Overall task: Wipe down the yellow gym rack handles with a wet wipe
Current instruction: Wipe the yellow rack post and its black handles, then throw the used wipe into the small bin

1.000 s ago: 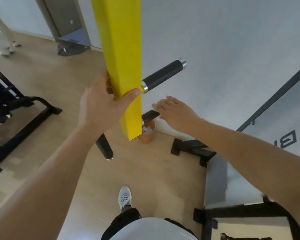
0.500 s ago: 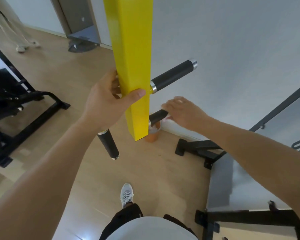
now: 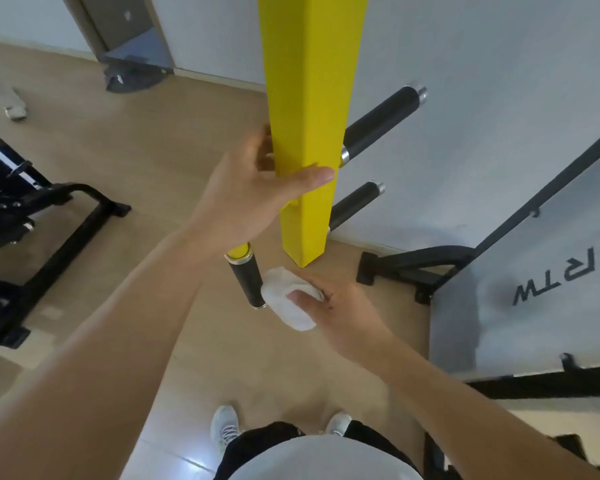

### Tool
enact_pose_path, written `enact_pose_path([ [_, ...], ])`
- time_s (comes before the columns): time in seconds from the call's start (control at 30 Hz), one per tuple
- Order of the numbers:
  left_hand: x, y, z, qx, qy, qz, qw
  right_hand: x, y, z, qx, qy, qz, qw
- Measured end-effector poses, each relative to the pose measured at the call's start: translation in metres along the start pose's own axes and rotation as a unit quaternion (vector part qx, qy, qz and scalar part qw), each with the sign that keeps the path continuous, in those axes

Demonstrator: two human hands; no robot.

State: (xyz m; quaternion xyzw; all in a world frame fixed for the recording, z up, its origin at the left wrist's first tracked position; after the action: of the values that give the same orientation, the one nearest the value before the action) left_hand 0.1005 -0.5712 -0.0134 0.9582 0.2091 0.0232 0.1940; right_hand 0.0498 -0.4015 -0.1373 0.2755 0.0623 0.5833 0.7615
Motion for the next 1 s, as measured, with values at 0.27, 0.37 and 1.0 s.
enact_pose_path([
  [0.27, 0.007, 0.012, 0.022, 0.175, -0.02, 0.095, 0.98, -0.037, -0.072, 0.064, -0.089, 0.088, -0.155, 0.98],
  [0.37, 0.027, 0.024, 0.052, 0.255, -0.037, 0.14, 0.956, -0.05, -0.086, 0.071, -0.112, 0.063, -0.239, 0.963],
  [1.0, 0.083, 0.096, 0.246, 0.136, 0.185, 0.173, 0.958, -0.118, -0.212, 0.007, -0.222, -0.274, -0.19, 0.916],
])
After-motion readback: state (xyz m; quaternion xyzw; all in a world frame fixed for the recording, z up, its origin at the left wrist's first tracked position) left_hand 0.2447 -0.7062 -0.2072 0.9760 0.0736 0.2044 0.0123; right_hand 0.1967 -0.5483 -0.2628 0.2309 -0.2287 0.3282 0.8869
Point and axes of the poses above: each hand's wrist, its own x-axis away from the middle knuckle, its own y-axis out of the back of the hand, z = x × y, the point moved 2 cm from there along -x, towards the middle knuckle, and after that the axes turned 12 degrees about z, right-handed, at the moved point
